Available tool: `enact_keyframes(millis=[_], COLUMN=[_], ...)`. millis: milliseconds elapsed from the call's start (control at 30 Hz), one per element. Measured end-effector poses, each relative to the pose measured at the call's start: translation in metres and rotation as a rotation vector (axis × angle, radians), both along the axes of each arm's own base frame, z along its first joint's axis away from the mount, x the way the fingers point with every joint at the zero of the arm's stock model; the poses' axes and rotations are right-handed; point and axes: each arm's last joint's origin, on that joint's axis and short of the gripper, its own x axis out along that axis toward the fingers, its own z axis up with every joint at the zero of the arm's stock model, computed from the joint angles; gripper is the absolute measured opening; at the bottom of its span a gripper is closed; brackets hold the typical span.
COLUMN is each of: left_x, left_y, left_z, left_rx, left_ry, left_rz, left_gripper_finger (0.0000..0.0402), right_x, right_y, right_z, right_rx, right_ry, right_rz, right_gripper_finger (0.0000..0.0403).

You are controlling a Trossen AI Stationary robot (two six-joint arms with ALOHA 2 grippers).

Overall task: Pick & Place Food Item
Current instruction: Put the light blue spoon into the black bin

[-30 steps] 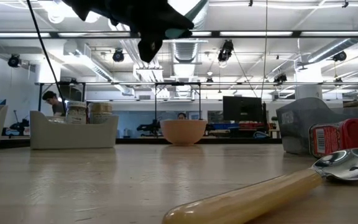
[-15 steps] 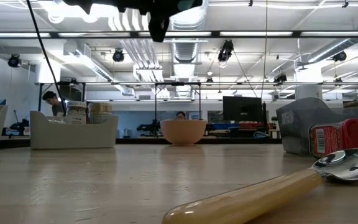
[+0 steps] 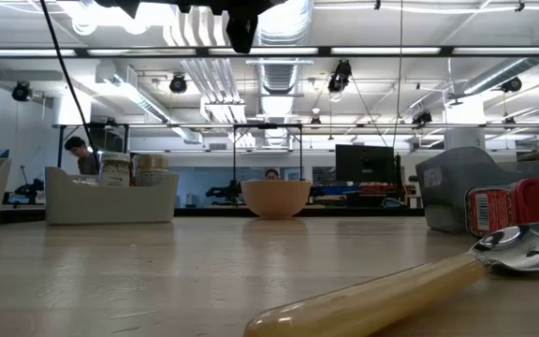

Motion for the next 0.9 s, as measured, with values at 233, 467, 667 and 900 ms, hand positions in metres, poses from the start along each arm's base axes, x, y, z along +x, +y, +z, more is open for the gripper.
enact_keyframes(millis=[233, 467, 667, 900], left_x=[-0.001, -0.015, -0.029, -0.033], left_y=[-0.001, -0.003, -0.007, -0.009], left_z=[0.002, 0.013, 0.035, 0.039], left_rx=[0.007, -0.001, 0.038, 0.036], left_ry=[-0.004, 0.023, -0.075, -0.091], left_rz=[-0.042, -0.105, -0.149, -0.187], left_gripper_finger=[0.0038, 0.0038, 0.0038, 0.0038], right_x=[0.045, 0.048, 0.056, 0.072], right_y=[0.01, 0.007, -0.003, -0.017], right_z=[0.019, 0.05, 0.045, 0.061], right_rx=[-0.012, -0.072, -0.068, -0.16], right_ry=[0.163, 0.124, 0.096, -0.006], right_rz=[0.176, 0.233, 0.258, 0.386], right_gripper_finger=[0.0297, 0.0297, 0.0297, 0.0297])
